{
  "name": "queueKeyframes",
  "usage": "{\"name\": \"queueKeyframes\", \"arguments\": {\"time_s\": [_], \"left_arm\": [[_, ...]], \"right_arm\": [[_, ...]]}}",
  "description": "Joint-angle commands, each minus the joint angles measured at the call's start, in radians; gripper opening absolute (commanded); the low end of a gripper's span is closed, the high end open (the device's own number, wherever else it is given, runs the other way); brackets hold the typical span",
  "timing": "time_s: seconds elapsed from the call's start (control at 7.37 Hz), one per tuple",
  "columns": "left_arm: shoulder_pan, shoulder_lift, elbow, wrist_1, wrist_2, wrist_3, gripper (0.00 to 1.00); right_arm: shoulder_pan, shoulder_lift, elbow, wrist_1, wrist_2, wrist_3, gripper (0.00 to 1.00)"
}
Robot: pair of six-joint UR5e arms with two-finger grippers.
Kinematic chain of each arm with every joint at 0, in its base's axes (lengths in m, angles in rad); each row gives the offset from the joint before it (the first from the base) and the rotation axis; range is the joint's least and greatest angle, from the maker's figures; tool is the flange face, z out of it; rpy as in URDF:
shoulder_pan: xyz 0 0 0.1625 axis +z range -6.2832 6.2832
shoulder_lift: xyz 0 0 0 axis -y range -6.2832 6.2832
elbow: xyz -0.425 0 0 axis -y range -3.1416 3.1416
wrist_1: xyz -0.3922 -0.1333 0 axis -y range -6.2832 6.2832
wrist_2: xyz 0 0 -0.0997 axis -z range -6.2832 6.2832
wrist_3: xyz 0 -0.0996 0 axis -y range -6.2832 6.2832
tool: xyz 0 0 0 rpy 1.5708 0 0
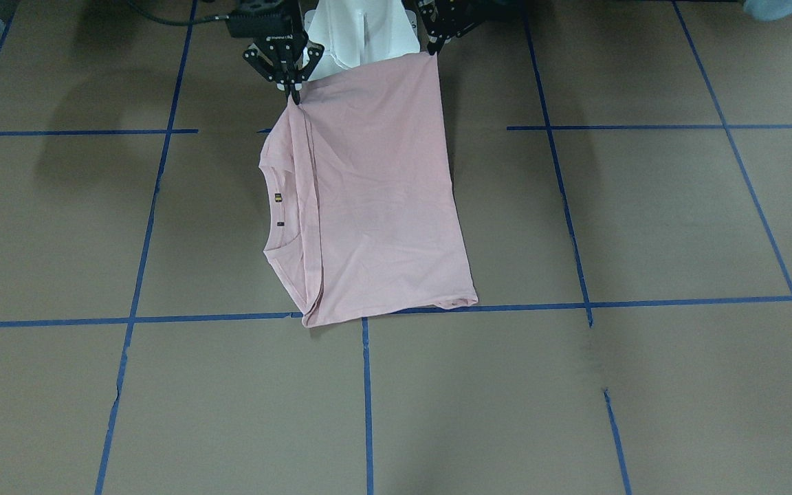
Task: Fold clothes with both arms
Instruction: 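Grasp the near shirt edge with both grippers and fold it away from robot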
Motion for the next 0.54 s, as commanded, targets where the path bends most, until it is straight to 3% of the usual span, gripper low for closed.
{"name": "queueKeyframes", "arguments": {"time_s": [0.0,0.27,0.41], "left_arm": [[-0.028,-0.029,-0.011,0.053,-0.008,0.057,0.0],[-0.158,-0.093,0.113,0.053,-0.014,0.194,0.0],[-0.212,-0.131,0.189,0.05,-0.02,0.24,0.0]], "right_arm": [[-0.016,0.006,-0.006,-0.048,0.004,-0.003,0.0],[0.085,0.091,-0.123,-0.032,0.009,-0.048,0.0],[0.139,0.11,-0.187,0.041,0.013,-0.088,0.0]]}}
